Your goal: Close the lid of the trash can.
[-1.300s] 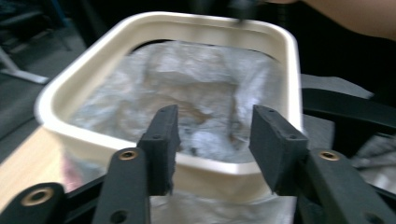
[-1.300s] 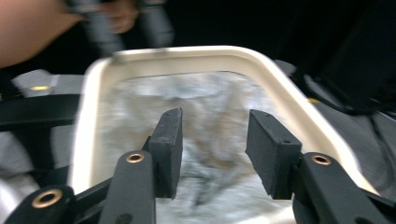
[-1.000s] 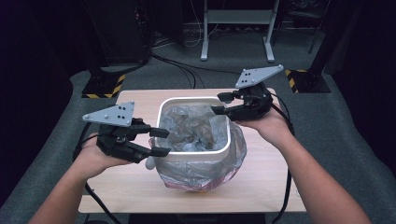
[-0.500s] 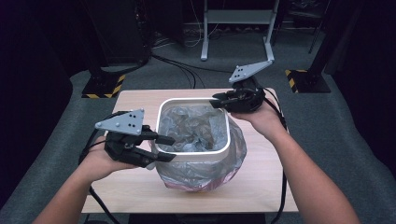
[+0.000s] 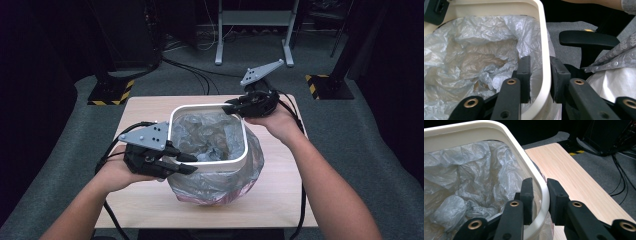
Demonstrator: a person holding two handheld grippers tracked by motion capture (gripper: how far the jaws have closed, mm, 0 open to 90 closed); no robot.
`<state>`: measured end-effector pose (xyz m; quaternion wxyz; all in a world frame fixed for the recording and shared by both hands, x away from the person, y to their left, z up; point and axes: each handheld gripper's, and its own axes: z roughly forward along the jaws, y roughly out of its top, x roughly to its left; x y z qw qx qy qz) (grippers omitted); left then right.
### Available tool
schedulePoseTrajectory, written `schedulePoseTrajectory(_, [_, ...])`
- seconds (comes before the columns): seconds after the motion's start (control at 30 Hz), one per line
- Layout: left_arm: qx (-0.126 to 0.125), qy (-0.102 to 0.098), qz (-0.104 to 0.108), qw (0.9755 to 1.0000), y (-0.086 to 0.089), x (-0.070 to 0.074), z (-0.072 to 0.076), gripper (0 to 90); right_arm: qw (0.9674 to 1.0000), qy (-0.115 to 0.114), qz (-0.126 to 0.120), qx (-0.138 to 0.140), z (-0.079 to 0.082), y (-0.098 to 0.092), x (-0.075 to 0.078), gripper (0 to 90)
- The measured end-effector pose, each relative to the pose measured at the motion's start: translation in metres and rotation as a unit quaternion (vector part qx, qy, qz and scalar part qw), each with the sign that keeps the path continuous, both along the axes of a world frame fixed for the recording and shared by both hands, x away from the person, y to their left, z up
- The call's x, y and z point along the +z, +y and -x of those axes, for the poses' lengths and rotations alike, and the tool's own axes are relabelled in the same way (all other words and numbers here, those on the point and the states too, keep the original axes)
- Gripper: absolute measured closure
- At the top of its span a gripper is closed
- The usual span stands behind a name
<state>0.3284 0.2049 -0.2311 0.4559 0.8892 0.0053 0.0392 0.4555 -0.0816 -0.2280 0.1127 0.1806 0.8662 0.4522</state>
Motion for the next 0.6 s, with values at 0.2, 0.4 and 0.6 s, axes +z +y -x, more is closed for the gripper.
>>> schedulePoseTrajectory(0.2, [-0.007, -0.011, -0.002, 0.9999, 0.002, 0.003, 0.003, 78.5, 0.9998, -0.011, 0.013, -0.004, 0.004, 0.004, 0.005, 76.7])
schedulePoseTrajectory(0.4, [-0.009, -0.008, 0.005, 0.9999, 0.005, 0.005, 0.004, 78.9, 0.9994, -0.027, 0.018, -0.009, 0.010, 0.007, 0.015, 77.0])
schedulePoseTrajectory(0.6, [-0.012, -0.006, 0.008, 0.9999, 0.006, 0.001, 0.006, 79.0, 0.9991, -0.030, 0.027, -0.011, 0.014, 0.009, 0.014, 77.2])
